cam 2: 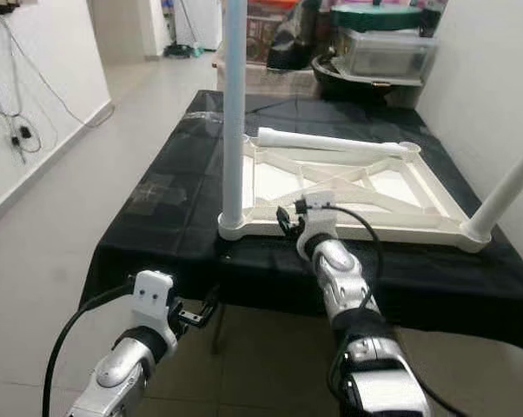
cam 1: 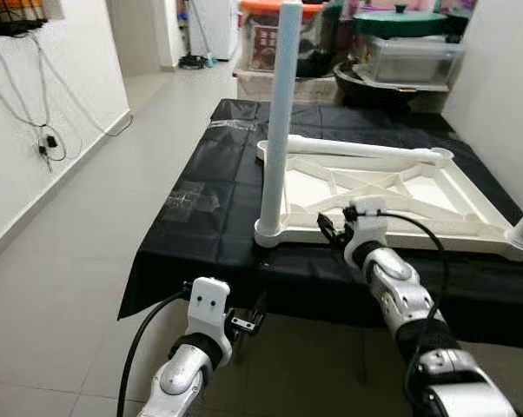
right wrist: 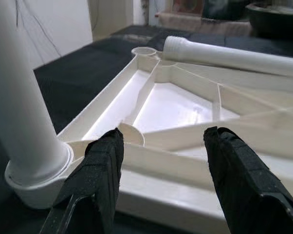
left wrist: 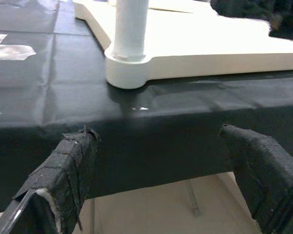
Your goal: Building children table
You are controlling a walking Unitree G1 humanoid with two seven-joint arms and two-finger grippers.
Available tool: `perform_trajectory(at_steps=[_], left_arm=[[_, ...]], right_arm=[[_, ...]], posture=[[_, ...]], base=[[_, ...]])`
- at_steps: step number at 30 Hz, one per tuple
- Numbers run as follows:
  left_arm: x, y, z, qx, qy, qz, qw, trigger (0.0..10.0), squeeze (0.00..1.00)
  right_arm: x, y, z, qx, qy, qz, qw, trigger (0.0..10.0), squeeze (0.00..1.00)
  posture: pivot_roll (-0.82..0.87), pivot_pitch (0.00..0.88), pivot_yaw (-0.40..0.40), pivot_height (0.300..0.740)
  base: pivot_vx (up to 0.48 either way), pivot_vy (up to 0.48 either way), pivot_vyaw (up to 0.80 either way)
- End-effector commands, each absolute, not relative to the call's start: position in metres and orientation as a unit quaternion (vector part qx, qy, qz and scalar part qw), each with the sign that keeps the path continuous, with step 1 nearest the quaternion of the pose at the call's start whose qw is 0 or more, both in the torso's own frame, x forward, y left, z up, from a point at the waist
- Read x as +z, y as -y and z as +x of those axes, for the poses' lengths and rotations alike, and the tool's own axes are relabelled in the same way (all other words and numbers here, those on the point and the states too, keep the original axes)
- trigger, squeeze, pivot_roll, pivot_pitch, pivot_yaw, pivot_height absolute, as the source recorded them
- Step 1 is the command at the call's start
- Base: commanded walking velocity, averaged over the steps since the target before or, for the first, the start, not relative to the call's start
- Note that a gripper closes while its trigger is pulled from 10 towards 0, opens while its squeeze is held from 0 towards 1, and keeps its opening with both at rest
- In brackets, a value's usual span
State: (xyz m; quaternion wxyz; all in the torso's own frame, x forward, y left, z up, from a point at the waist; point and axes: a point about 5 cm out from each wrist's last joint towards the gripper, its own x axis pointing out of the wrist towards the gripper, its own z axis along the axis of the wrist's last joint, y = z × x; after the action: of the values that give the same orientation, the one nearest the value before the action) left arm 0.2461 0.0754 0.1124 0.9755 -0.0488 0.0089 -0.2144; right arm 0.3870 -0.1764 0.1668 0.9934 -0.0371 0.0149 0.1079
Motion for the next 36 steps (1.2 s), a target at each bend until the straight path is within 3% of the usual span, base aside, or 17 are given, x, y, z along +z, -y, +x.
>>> perform_trajectory(at_steps=[1,4,5,7,9,10,13,15,18,28,36], left_arm=[[0.115,-0.071,0.240,-0.222,-0.012,-0.047,0.974,10.0,0.00],[0.119,-0.068,0.235,-0.227,-0.009,-0.045,0.973,10.0,0.00],[0.127,-0.062,0.227,-0.241,0.000,-0.045,0.969,10.0,0.00],[0.127,-0.062,0.227,-0.241,0.000,-0.045,0.969,10.0,0.00],[0.134,-0.056,0.216,-0.256,0.002,-0.046,0.966,10.0,0.00],[0.134,-0.056,0.216,-0.256,0.002,-0.046,0.966,10.0,0.00],[0.141,-0.051,0.200,-0.265,-0.006,-0.061,0.962,10.0,0.00],[0.145,-0.050,0.193,-0.263,-0.010,-0.069,0.962,10.0,0.00],[0.153,-0.047,0.183,-0.263,-0.011,-0.078,0.961,10.0,0.00],[0.168,-0.039,0.162,-0.262,-0.023,-0.092,0.960,10.0,0.00],[0.176,-0.037,0.153,-0.255,-0.033,-0.105,0.961,10.0,0.00]], right_arm=[[0.178,0.171,0.395,0.139,-0.029,-0.077,0.987,10.0,0.00],[0.186,0.168,0.402,0.161,-0.047,-0.109,0.980,10.0,0.00],[0.195,0.159,0.405,0.238,-0.075,-0.164,0.954,10.0,0.00],[0.195,0.159,0.405,0.238,-0.075,-0.164,0.954,10.0,0.00],[0.201,0.153,0.405,0.305,-0.100,-0.216,0.922,10.0,0.00],[0.201,0.153,0.405,0.305,-0.100,-0.216,0.922,10.0,0.00],[0.206,0.147,0.404,0.371,-0.134,-0.291,0.872,10.0,0.00],[0.208,0.146,0.404,0.382,-0.144,-0.316,0.857,10.0,0.00],[0.214,0.142,0.408,0.365,-0.144,-0.339,0.855,10.0,0.00],[0.230,0.122,0.415,0.338,-0.115,-0.357,0.863,10.0,0.00],[0.230,0.103,0.414,0.366,-0.121,-0.388,0.837,10.0,0.00]], posture=[[0.12,0.000,-0.090,0.740],[0.12,0.000,-0.090,0.740],[0.12,0.000,-0.101,0.740],[0.12,0.000,-0.101,0.740],[0.12,0.053,-0.109,0.740],[0.12,0.053,-0.109,0.740],[0.11,0.128,-0.116,0.740],[0.11,0.135,-0.118,0.740],[0.10,0.195,-0.130,0.740],[0.10,0.251,-0.147,0.740],[0.10,0.285,-0.169,0.740]], base=[[0.000,0.000,0.00],[0.000,0.000,0.00],[0.000,0.000,0.00],[0.000,0.000,0.00],[0.000,0.000,0.00],[0.000,0.000,0.00],[0.000,0.000,0.00],[0.000,0.000,0.00],[0.000,0.000,0.00],[0.000,0.000,0.00],[0.000,0.000,0.00]])
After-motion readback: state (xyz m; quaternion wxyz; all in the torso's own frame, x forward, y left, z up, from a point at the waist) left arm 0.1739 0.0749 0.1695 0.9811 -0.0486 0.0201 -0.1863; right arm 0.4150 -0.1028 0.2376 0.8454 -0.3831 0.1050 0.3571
